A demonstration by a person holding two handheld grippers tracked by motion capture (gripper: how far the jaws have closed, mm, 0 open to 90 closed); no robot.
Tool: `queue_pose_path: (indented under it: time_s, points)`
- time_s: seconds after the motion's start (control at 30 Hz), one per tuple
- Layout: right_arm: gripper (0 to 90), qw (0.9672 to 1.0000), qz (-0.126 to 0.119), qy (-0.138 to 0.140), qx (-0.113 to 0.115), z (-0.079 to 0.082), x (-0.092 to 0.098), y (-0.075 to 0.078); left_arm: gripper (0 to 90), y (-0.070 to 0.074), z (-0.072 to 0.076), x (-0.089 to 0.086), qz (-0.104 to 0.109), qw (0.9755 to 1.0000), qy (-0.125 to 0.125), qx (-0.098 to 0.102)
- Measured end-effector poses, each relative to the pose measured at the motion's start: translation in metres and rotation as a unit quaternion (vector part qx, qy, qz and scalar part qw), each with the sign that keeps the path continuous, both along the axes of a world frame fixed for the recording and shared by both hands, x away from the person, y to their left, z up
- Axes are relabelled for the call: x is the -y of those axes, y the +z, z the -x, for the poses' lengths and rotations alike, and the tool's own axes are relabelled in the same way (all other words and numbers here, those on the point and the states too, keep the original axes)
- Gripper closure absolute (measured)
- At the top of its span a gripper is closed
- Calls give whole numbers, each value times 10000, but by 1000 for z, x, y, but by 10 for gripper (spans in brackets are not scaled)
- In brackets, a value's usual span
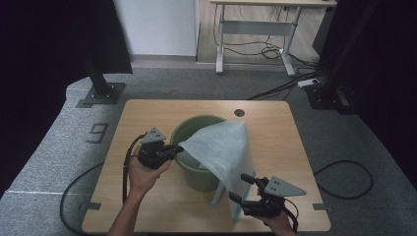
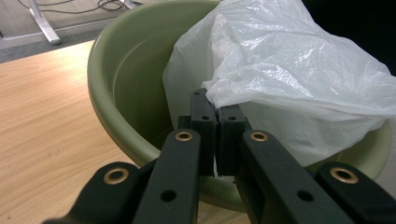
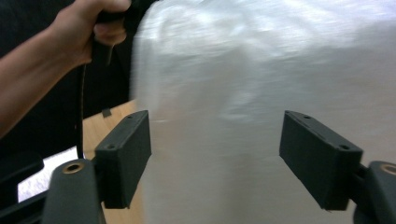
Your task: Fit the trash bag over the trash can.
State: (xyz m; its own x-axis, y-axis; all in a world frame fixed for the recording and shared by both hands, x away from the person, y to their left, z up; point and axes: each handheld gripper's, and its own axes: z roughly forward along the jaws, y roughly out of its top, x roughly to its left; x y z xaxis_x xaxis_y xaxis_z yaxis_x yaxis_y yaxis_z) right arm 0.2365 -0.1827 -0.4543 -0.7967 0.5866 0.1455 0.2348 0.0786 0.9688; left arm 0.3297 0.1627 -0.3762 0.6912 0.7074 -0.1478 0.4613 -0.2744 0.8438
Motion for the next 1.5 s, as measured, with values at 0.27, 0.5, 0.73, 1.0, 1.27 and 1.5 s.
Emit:
queue_pose_path:
  time_s: [0.27,0.5,0.73,1.0,1.27,1.5]
  points:
    - [262,9987,299,-411,42,15,-14,-4,876,1,2,1,-7,10000,-19,8]
    - [674,9968,440,-667,60,7,-10,-11,876,2,2,1,-33,10000,-33,19]
    - [889,9937,576,-861,425,3,-10,4,680,14,5,0,159,9993,-331,82]
    - [890,9900,874,-866,696,6,-9,17,517,35,21,-2,384,9973,-582,228]
    - [889,9894,1044,-770,653,6,-12,13,501,41,17,18,234,9976,-602,252]
    - [889,9868,1215,-754,758,7,-17,13,471,41,12,46,168,9961,-861,117]
